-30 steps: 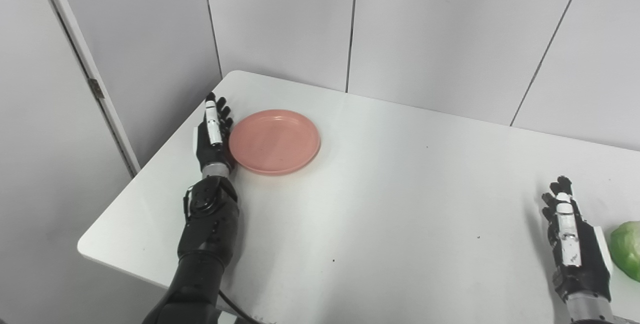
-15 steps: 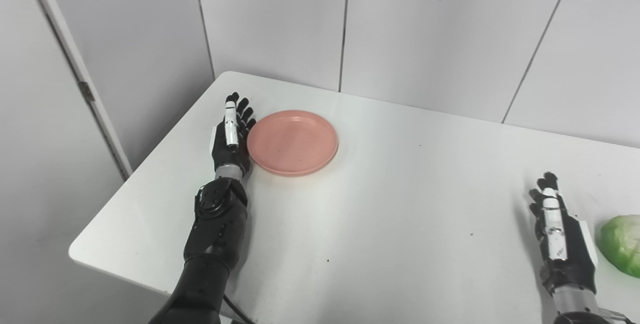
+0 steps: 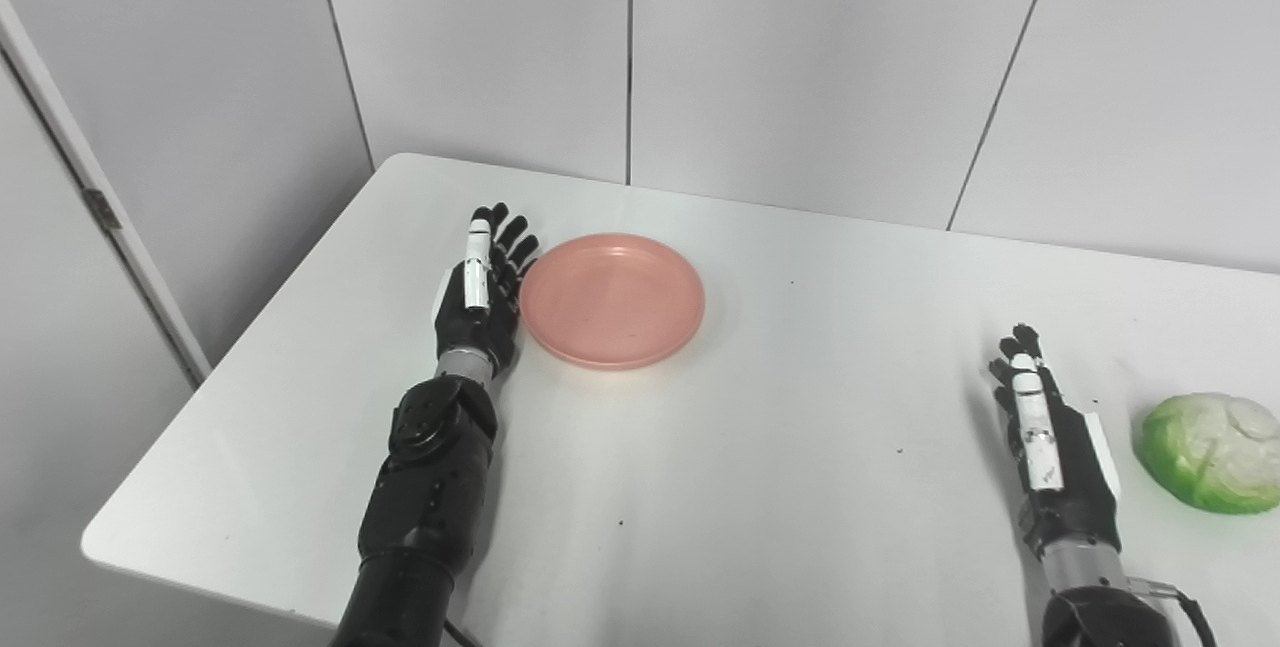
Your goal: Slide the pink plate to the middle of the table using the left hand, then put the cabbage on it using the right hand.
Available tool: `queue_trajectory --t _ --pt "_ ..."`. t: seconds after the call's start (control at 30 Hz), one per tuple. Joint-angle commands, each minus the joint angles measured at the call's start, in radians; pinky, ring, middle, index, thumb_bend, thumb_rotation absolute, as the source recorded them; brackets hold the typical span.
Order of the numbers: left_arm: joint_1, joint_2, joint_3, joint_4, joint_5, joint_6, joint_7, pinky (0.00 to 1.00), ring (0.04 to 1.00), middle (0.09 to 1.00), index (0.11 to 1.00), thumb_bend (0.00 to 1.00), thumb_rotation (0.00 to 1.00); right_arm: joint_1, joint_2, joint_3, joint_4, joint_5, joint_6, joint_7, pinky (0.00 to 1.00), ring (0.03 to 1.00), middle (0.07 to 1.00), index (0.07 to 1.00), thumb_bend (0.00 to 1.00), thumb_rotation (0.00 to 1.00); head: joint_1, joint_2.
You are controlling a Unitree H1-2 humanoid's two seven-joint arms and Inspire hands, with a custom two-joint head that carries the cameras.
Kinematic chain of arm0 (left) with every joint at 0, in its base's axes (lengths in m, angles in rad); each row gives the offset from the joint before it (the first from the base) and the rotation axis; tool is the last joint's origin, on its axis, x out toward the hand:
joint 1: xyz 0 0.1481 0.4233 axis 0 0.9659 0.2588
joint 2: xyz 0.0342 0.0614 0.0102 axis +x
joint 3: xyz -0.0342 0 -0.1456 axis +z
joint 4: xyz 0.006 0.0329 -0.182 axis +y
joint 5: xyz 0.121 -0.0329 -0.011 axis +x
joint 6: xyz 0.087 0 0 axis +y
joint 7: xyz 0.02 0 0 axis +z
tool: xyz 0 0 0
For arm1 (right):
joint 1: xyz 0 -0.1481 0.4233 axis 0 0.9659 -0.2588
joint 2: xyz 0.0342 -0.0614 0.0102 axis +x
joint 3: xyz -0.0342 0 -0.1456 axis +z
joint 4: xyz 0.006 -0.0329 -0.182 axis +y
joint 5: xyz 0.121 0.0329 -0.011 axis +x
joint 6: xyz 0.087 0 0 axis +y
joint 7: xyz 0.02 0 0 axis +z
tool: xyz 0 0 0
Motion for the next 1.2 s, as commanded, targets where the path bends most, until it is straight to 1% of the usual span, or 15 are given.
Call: queue_trajectory --t 0.0,0.1,0.17,0.27,0.3,0.4,0.47,0.63,0.77,0.87,0.93,1.17 --pt "-0.021 -0.003 -0.014 -0.059 0.004 0.005 -0.015 0.92 0.935 0.95 0.943 0.43 1.0 -0.021 0.007 0.005 -0.031 -0.008 -0.009 -0.004 0.98 0.949 0.956 0.969 0.17 1.0 -0.01 0.002" --pt "-0.01 -0.021 -0.045 -0.107 0.014 0.033 -0.022 0.92 0.931 0.944 0.943 0.44 1.0 -0.022 0.007 0.011 -0.026 -0.016 -0.015 -0.008 0.98 0.945 0.954 0.968 0.18 1.0 -0.025 0.004" --pt "-0.005 -0.03 -0.065 -0.125 0.02 0.039 -0.031 0.92 0.928 0.942 0.939 0.44 1.0 -0.023 0.009 0.015 -0.021 -0.026 -0.02 -0.014 0.95 0.934 0.945 0.957 0.18 1.0 -0.034 0.006" --pt "0.004 -0.043 -0.094 -0.148 0.021 0.053 -0.043 0.92 0.928 0.943 0.935 0.44 1.0 -0.024 0.015 0.017 -0.015 -0.032 -0.034 -0.019 0.93 0.922 0.937 0.947 0.17 1.0 -0.057 0.011" --pt "0.005 -0.047 -0.098 -0.154 0.019 0.06 -0.046 0.92 0.928 0.942 0.932 0.44 1.0 -0.025 0.016 0.018 -0.014 -0.03 -0.037 -0.018 0.94 0.927 0.941 0.95 0.17 1.0 -0.057 0.011" --pt "0.013 -0.072 -0.12 -0.182 0.015 0.088 -0.053 0.91 0.923 0.934 0.924 0.44 1.0 -0.024 0.022 0.022 -0.017 -0.041 -0.024 -0.025 0.96 0.933 0.942 0.947 0.18 1.0 -0.083 0.016" --pt "0.017 -0.08 -0.128 -0.195 0.015 0.1 -0.057 0.92 0.923 0.933 0.923 0.44 1.0 -0.024 0.027 0.024 -0.02 -0.046 -0.019 -0.03 0.97 0.936 0.943 0.949 0.18 1.0 -0.099 0.018" --pt "0.033 -0.092 -0.166 -0.23 0.03 0.133 -0.082 0.92 0.929 0.942 0.934 0.44 1.0 -0.024 0.037 0.034 -0.026 -0.067 -0.007 -0.041 0.94 0.918 0.932 0.948 0.17 1.0 -0.134 0.022" --pt "0.044 -0.096 -0.196 -0.243 0.034 0.14 -0.109 0.93 0.936 0.947 0.939 0.45 1.0 -0.024 0.046 0.04 -0.025 -0.081 -0.007 -0.053 0.92 0.91 0.928 0.947 0.18 1.0 -0.161 0.028" --pt "0.049 -0.1 -0.214 -0.248 0.037 0.142 -0.126 0.94 0.939 0.944 0.939 0.44 1.0 -0.025 0.054 0.039 -0.029 -0.079 0.004 -0.055 0.93 0.912 0.933 0.954 0.19 1.0 -0.169 0.029" --pt "0.052 -0.107 -0.227 -0.251 0.037 0.147 -0.139 0.94 0.941 0.945 0.94 0.44 1.0 -0.026 0.057 0.041 -0.025 -0.079 -0.001 -0.054 0.93 0.918 0.937 0.959 0.19 1.0 -0.184 0.031" --pt "0.066 -0.128 -0.264 -0.269 0.047 0.164 -0.153 0.93 0.929 0.937 0.932 0.45 1.0 -0.03 0.082 0.037 -0.036 -0.088 0.026 -0.074 0.93 0.917 0.935 0.954 0.19 1.0 -0.209 0.034"
